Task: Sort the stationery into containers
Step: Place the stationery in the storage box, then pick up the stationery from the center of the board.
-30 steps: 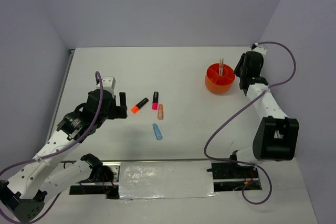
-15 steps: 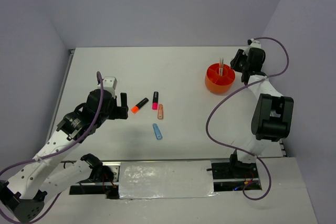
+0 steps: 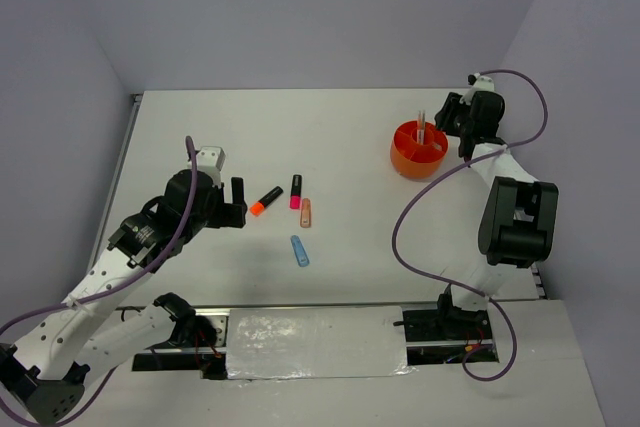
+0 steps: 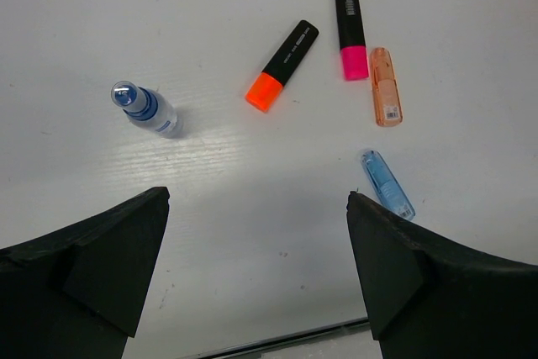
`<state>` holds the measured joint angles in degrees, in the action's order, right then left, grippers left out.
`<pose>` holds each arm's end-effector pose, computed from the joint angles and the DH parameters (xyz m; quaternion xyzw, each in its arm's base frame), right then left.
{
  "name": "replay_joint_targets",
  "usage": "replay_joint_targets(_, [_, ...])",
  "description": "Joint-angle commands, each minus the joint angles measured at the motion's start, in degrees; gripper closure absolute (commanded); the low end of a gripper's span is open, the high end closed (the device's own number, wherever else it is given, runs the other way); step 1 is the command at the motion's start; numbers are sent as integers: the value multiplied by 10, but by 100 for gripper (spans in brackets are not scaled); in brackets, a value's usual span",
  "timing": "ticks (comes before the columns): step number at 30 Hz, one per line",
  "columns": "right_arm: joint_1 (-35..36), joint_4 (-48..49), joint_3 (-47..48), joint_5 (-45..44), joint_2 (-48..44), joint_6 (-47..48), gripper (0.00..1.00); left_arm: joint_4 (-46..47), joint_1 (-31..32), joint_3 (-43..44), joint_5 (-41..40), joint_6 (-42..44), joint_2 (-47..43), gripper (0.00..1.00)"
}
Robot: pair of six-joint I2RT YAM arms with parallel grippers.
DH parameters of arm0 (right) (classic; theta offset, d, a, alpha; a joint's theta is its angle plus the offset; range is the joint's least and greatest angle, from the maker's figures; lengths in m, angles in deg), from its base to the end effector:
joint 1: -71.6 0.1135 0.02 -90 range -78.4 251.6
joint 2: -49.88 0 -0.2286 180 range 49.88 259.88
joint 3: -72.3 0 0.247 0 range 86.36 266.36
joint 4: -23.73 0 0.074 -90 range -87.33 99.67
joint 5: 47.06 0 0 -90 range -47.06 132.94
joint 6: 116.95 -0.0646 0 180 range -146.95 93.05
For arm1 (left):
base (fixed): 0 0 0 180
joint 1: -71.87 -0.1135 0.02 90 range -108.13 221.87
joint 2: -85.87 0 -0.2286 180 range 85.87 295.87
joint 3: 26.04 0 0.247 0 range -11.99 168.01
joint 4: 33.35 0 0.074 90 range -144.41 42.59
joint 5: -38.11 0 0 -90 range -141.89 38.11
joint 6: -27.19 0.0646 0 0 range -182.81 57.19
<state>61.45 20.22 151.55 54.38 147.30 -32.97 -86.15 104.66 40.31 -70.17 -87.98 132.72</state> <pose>0.4076 -0.0600 0.2124 0.0604 0.8230 0.0623 0.5613 0.1872 -0.0965 0.2884 -0.0175 0.8720 -0.1049 0.4779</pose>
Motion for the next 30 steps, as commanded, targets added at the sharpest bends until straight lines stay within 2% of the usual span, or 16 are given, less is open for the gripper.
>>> replay_joint_targets(1, [-3, 32, -9, 6, -5, 9, 49, 23, -3, 4, 9, 16, -5, 1])
replay_joint_targets(5, [-3, 33, -15, 9, -10, 7, 49, 24, -2, 4, 11, 17, -5, 1])
replay_joint_targets(9, [-2, 30, -16, 25, -40, -6, 43, 23, -2, 5, 10, 17, -5, 1])
replay_joint_targets(12, [2, 15, -14, 22, -86, -28, 32, 23, -2, 5, 7, 16, 0, 1])
replay_joint_targets(14, [18, -17, -8, 1, -129, -34, 29, 21, -2, 5, 5, 15, 3, 1])
replay_joint_targets(17, [54, -67, -8, -81, -201, -33, 20, 19, -2, 7, -1, 14, 5, 1])
replay_joint_targets(20, [138, -140, 0, -197, -257, -31, 9, 17, -5, 8, -8, 11, 10, 1])
replay_joint_targets(21, [186, -161, 2, -227, -267, -39, 0, 16, -5, 10, -10, 10, 12, 1])
replay_joint_targets(22, [212, -204, 6, -291, -281, -49, 0, 15, -5, 11, -14, 7, 13, 1])
replay_joint_targets(25, [306, -285, 4, -384, -297, -156, 0, 12, -6, 11, -25, 4, 11, 1])
replay_joint_targets(29, [444, -330, -24, -472, -283, -263, 0, 3, -8, 13, -61, -9, -4, 1])
replay_joint_targets(30, [497, -342, -27, -483, -271, -281, 0, 0, -8, 13, -68, -15, -7, 1])
